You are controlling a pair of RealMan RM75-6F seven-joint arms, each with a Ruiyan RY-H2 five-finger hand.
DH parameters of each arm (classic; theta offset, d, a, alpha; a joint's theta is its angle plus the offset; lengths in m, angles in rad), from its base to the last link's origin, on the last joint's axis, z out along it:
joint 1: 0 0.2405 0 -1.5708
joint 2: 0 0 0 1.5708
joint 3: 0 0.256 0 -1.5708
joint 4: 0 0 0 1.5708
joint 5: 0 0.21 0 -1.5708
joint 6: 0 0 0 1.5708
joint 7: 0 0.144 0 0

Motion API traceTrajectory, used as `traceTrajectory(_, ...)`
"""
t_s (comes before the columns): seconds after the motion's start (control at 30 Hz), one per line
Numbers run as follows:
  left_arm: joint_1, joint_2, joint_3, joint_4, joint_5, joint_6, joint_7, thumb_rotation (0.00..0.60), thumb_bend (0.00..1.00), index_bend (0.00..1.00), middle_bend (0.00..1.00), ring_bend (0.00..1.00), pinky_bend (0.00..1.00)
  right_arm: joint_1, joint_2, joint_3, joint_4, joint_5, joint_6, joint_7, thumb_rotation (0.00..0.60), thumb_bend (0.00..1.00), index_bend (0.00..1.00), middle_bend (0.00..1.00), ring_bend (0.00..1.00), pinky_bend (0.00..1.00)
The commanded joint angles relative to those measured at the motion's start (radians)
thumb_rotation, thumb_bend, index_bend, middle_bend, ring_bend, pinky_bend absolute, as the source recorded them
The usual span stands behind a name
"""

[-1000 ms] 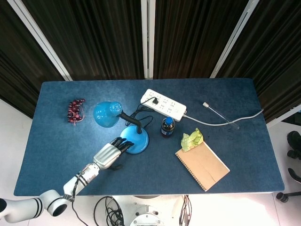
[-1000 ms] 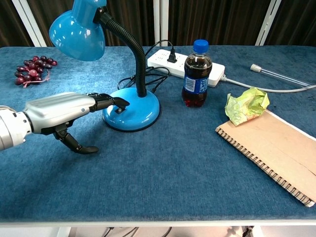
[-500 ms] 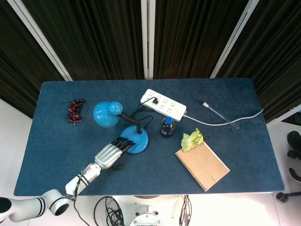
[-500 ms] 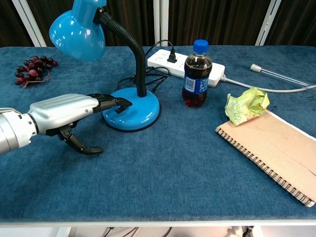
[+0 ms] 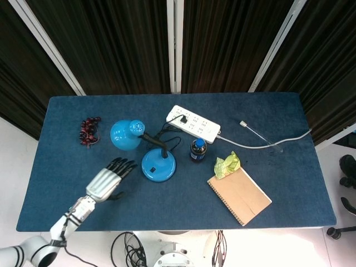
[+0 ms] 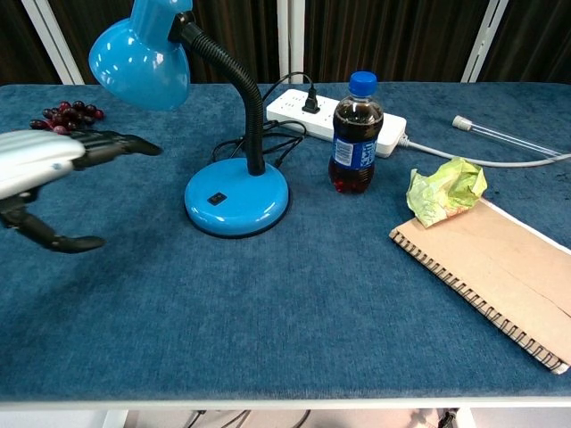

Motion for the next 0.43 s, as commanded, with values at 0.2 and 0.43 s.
traceTrajectory(0.2,0.23,0.234,0.051,-0.058,-0.089,0.26,-0.01,0.6,0.24,0.0,0.03,0.0,0.07,-0.003,-0.002,-0.01,-0.008,-0.019,0.007,-0.016,0.6,0.1,0.0,0.0,0.0,0.0)
traceTrajectory(0.43,0.299,0.26,-0.023,-0.02,-0.14,0.369,-0.05,0.6,0.16,0.0,0.03,0.0,0.08,0.002,-0.057,-0.035,0.003,-0.042,-0.003,-0.077,0.6,0.09,0.0,0.0,0.0,0.0)
